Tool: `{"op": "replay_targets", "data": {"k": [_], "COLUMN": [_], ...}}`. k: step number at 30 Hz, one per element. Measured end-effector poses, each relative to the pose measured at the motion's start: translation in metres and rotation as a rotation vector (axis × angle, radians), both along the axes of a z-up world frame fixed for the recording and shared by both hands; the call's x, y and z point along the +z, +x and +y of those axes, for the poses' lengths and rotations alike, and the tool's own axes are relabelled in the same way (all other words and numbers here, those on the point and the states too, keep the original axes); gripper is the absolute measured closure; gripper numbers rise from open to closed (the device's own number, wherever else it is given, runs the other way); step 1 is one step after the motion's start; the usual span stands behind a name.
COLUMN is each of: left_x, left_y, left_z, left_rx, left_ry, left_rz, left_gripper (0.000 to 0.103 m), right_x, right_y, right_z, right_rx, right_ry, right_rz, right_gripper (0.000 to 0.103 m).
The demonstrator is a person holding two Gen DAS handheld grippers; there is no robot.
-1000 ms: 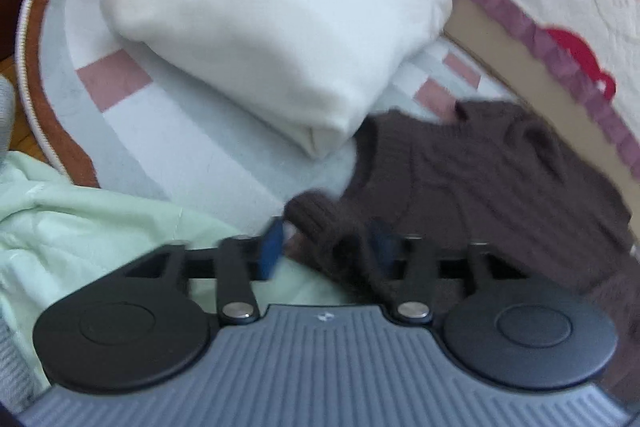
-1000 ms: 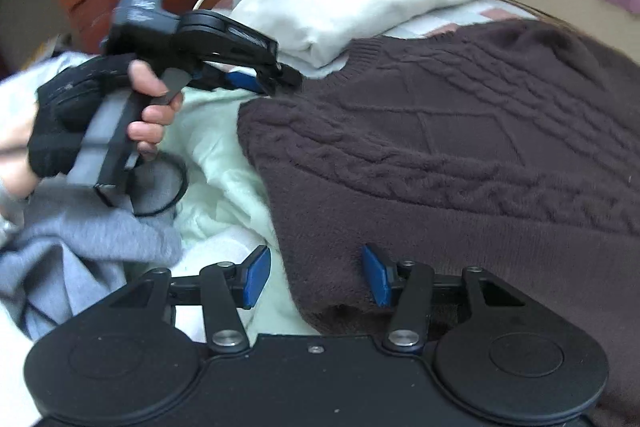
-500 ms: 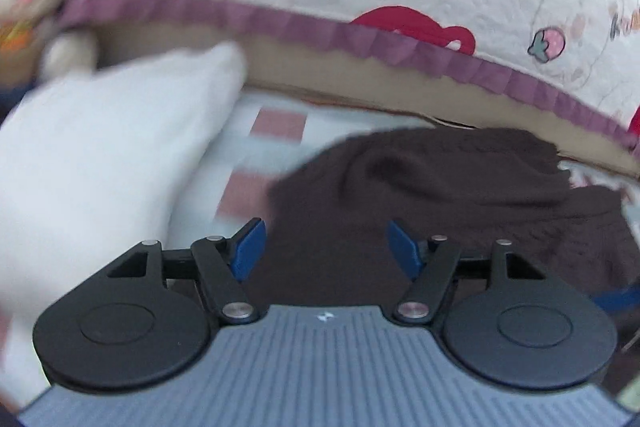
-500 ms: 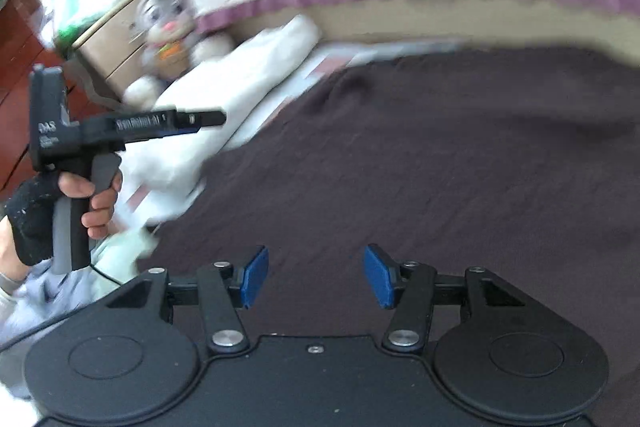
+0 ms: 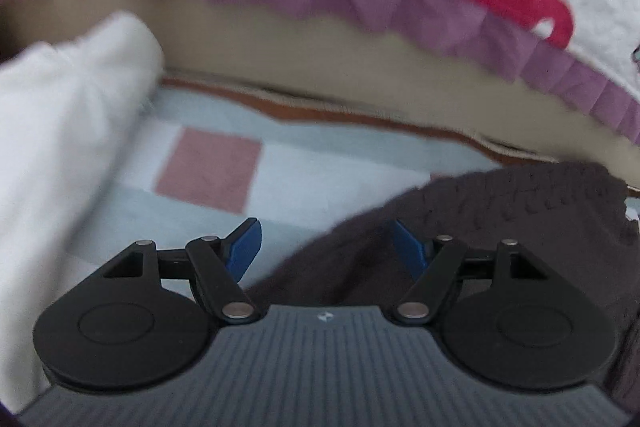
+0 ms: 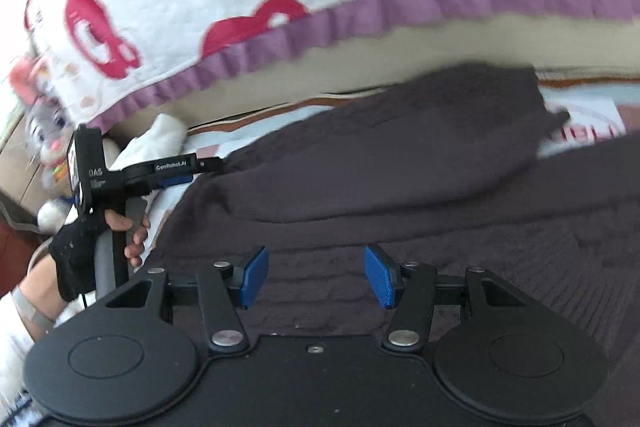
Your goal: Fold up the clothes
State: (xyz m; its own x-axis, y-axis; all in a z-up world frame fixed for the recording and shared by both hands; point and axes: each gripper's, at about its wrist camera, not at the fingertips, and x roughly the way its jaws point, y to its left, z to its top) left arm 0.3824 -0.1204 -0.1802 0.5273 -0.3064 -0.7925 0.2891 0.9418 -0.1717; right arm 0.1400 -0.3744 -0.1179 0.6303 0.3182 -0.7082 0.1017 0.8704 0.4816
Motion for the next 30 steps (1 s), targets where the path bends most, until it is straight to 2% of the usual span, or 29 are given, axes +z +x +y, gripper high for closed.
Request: {"op": "replay_targets", "data": {"k": [1,3,5,6,7,8,9,10,12,18,22,25,27,30], "left_x": [-0.005,-0.007,-0.008,-0.009,-0.009,-0.007,-0.004,-0.002,0.003,0.016,0.024,0.030,0.023,0.020], "left_y": [0.002,-0.001,-0.008,-0.011,-0.015,-0.016,-0.018,-0.031,-0.058,-0.138,-0.192,-0.231,-0.238,-0.236], "left_z": [-0.005,-0.016,-0.021,-0.023,-0.025,-0.026,-0.025,-0.020,-0.012,0.012,0.028,0.040,0.043,0.043], "left_rx": [-0.013,-0.041,-0.084,-0.105,-0.128,-0.160,-0.168,-0.172,-0.181,-0.208,-0.226,-0.239,-0.247,-0.273], "left_ry": [0.014,0.082,0.114,0.131,0.143,0.129,0.101,0.094,0.081,0.041,0.014,-0.004,0.003,0.032], "left_rz": [0.022,0.001,-0.033,-0.051,-0.066,-0.060,-0.037,-0.050,-0.076,-0.155,-0.207,-0.243,-0.230,-0.196], "left_gripper": [0.027,0.021,0.020,0.023,0.043,0.054,0.077,0.084,0.090,0.091,0.091,0.092,0.092,0.092], "right_x": [-0.004,-0.008,-0.013,-0.015,-0.018,-0.020,-0.022,-0.024,-0.026,-0.010,0.001,0.001,-0.003,-0.012], "right_y": [0.000,0.000,0.001,0.001,0.001,0.001,0.000,-0.001,-0.003,0.000,0.018,0.039,0.057,0.086], "right_z": [-0.002,-0.005,-0.008,-0.010,-0.012,-0.014,-0.017,-0.019,-0.023,-0.034,-0.038,-0.026,-0.011,0.009], "right_rx": [-0.008,-0.013,-0.019,-0.022,-0.024,-0.030,-0.040,-0.051,-0.053,-0.032,-0.046,-0.014,0.002,-0.038], "right_ry": [0.006,0.006,0.005,0.005,0.005,0.006,0.009,0.012,0.017,0.013,0.045,0.061,0.058,0.051], "right_rz": [0.007,0.018,0.029,0.034,0.039,0.045,0.051,0.058,0.074,0.041,0.015,0.035,0.064,0.121], "right_gripper": [0.044,0.044,0.044,0.044,0.044,0.044,0.044,0.044,0.044,0.044,0.042,0.040,0.040,0.038]}}
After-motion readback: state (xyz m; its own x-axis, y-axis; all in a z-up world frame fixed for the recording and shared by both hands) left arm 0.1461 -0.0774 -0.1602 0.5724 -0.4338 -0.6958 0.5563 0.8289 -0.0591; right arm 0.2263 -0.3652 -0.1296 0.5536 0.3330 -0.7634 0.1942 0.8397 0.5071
